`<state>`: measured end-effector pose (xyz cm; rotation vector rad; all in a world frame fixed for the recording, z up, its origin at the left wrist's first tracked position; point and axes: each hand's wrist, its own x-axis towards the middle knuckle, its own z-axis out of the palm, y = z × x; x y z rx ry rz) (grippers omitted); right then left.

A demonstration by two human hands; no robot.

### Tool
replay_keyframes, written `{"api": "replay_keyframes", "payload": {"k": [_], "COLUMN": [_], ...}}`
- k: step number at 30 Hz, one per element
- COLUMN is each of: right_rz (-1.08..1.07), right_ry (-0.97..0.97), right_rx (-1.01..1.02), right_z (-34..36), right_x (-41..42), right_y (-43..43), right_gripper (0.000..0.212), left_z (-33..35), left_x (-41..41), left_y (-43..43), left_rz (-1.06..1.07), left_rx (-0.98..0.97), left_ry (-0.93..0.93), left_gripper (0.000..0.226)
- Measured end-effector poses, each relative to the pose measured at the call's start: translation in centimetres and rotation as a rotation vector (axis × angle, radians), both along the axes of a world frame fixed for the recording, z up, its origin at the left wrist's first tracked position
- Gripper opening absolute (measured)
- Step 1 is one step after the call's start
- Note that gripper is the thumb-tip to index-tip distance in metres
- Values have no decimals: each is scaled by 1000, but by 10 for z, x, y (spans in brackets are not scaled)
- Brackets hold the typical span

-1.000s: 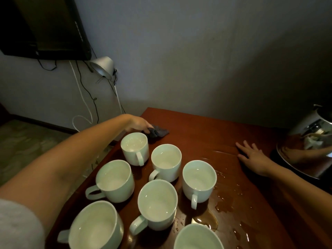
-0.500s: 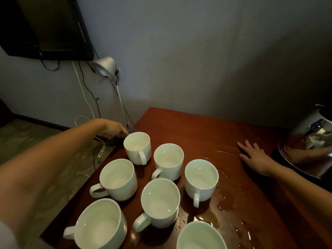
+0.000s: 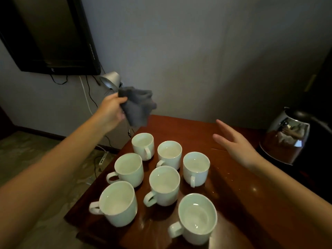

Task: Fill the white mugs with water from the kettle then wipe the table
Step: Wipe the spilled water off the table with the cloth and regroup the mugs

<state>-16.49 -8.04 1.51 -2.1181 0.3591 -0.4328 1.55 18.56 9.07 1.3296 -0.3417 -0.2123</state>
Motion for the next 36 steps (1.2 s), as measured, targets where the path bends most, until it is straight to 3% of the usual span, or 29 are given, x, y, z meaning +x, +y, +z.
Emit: {"api": "replay_keyframes", "payload": {"k": [3,6,9,13,16,19,22,24,27,33,36], "right_rz": [133,296,184,-121,-321,-343,-391,-334,-244,-12,-10], "right_ry": [-54,-20,-42,-47,-64,-26,69,227,276,482,562], "right_rx": [528,1016,1131,935,792,712,322,20,-201,-624,-692], "right_z": [26,32,17,-10,-21,-35,-66,-86,-105,-124,-123], "right_x": [-30,-59,-106,-165,-207,-240,-257,-264,-265,-249,-247], "right_y": [46,64,76,66,50,49,53,61,81,113,124], "right_gripper": [70,49,38,44,40,24,18,39,65,53,46], "left_z": [9,-8,-43,-94,-138,-171,-179,-178,-175,-171,-170], "left_x": [-69,-129,-173,-200,-221,-230,-231,-233,-236,-234,-237], "left_y": [-26,-52,-61,-32,1,16,15,12,11,3,-1], "left_rz": [-263,-451,-443,-178,-7,49,-84,-153,-203,-253,-234], "left_rx": [-158,-124,35,367,554,640,602,559,525,400,335], "left_ry": [140,215,27,-345,-400,-321,-121,-61,-73,120,173], "left_gripper": [29,25,25,23,17,11,23,32,31,46,48]}}
